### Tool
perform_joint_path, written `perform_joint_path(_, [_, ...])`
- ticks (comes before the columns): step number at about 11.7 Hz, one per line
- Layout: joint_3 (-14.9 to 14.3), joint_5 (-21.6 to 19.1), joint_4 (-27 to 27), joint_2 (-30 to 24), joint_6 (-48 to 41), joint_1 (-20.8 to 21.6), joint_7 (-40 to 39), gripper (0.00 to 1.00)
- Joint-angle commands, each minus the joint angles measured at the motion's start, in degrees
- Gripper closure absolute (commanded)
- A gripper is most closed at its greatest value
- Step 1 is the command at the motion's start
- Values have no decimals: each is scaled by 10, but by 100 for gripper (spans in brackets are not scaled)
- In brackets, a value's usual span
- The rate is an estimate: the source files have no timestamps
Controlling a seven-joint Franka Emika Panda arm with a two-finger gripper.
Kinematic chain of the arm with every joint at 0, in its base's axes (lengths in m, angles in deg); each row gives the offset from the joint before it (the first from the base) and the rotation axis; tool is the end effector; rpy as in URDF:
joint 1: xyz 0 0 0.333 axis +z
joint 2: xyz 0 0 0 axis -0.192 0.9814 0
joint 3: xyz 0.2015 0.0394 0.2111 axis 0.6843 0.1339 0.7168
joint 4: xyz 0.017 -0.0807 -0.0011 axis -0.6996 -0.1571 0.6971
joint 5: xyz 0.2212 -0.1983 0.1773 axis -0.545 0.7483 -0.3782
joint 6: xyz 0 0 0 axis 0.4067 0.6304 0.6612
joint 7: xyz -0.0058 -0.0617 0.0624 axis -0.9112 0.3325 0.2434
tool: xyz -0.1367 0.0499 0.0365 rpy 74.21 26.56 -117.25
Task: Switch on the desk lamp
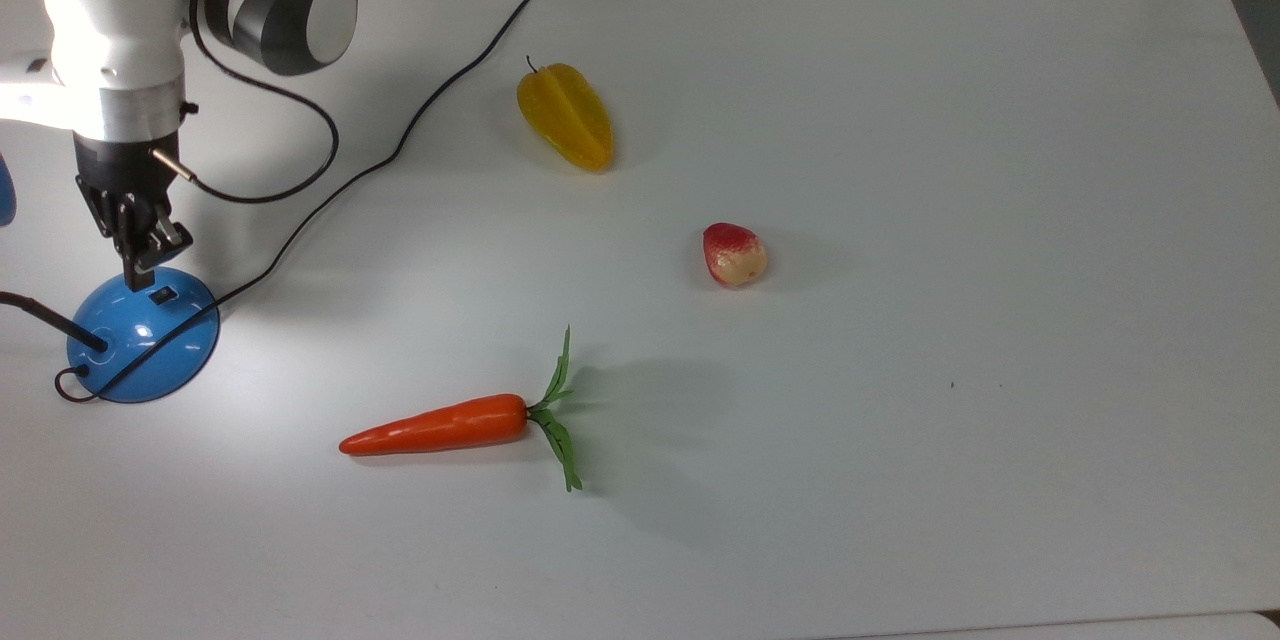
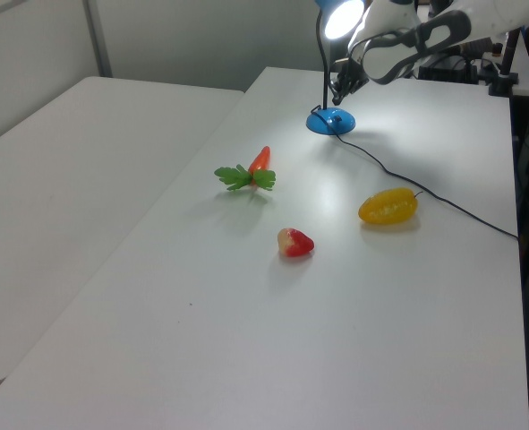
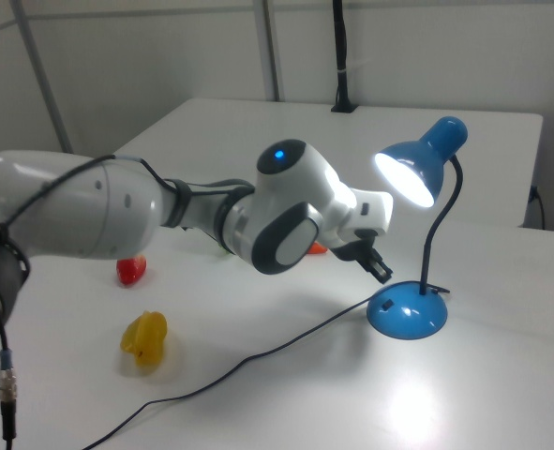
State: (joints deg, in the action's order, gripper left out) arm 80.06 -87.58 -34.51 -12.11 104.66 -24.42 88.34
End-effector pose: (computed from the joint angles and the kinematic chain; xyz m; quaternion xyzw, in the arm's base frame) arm 0.6572 -0.2499 0.3394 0.9197 -0.2899 0.2612 0.0435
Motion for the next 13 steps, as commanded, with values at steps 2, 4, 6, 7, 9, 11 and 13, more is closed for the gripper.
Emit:
perform_joint_path(2, [-10, 9, -94, -134, -97, 53, 6, 100])
perform_joint_path(4, [-46, 10, -94, -185, -213, 99, -1, 100])
perform_joint_path(6, [-60, 10, -94, -221, -310, 127, -25, 100])
perform_joint_path(7, [-60, 10, -94, -238, -350, 139, -32, 100])
perform_joint_path(9, [-84, 10, -92, -267, -432, 175, -53, 100])
perform_joint_path(11, [-95, 8, -89, -295, -522, 190, -94, 100])
perform_joint_path(13, [-94, 2, -89, -318, -554, 192, -153, 100])
